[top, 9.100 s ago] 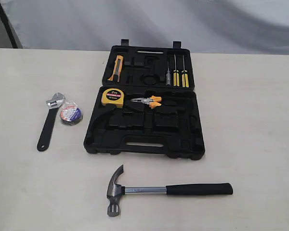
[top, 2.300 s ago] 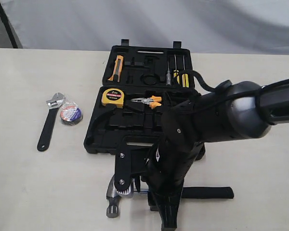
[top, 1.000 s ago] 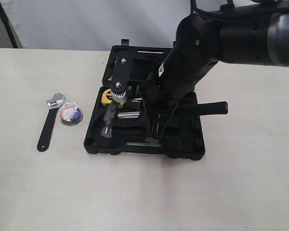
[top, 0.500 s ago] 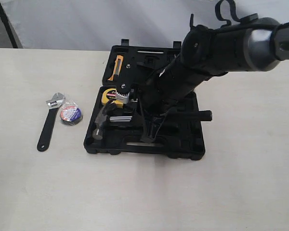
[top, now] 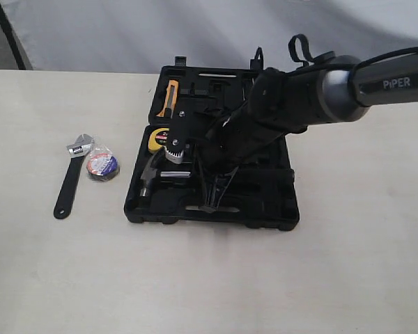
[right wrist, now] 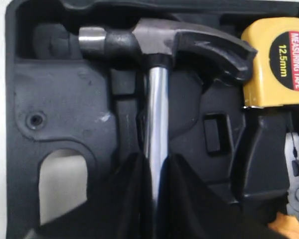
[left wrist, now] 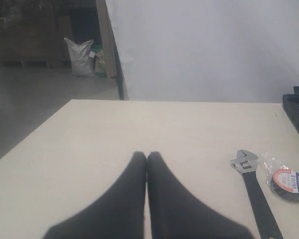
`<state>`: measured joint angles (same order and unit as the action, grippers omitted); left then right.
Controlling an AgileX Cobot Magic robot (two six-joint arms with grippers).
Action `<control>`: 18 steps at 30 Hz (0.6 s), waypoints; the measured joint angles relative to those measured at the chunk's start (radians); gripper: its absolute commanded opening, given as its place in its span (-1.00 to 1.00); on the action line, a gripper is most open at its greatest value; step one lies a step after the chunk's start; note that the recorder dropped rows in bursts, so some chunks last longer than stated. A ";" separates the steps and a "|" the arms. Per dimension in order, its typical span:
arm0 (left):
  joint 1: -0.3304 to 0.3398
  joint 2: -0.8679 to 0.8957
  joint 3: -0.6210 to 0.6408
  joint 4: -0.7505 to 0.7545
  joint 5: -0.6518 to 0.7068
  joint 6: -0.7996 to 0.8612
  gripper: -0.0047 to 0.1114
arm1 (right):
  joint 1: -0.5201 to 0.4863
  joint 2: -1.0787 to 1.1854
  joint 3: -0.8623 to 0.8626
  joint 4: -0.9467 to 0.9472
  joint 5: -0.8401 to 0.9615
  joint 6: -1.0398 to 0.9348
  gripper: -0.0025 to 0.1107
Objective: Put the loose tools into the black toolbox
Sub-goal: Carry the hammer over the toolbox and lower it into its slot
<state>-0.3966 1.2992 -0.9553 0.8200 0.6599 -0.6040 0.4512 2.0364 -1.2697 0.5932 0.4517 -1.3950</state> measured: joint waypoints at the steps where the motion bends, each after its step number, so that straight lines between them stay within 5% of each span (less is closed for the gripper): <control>1: 0.000 0.000 0.000 0.000 0.000 0.000 -0.89 | 0.000 0.002 0.000 0.000 -0.003 -0.012 -0.86; 9: 0.000 0.000 0.000 0.000 0.000 0.000 -0.89 | 0.000 0.006 -0.004 0.000 -0.018 -0.061 0.06; 15: 0.000 0.000 0.000 0.000 0.000 0.000 -0.89 | 0.000 0.002 -0.008 0.000 -0.025 -0.075 0.02; 18: 0.000 0.000 0.000 0.000 0.000 0.000 -0.89 | 0.000 -0.013 -0.013 0.004 -0.031 -0.078 -0.29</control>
<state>-0.3966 1.2992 -0.9553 0.8200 0.6599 -0.6040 0.4512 2.0232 -1.2827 0.5974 0.4203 -1.4725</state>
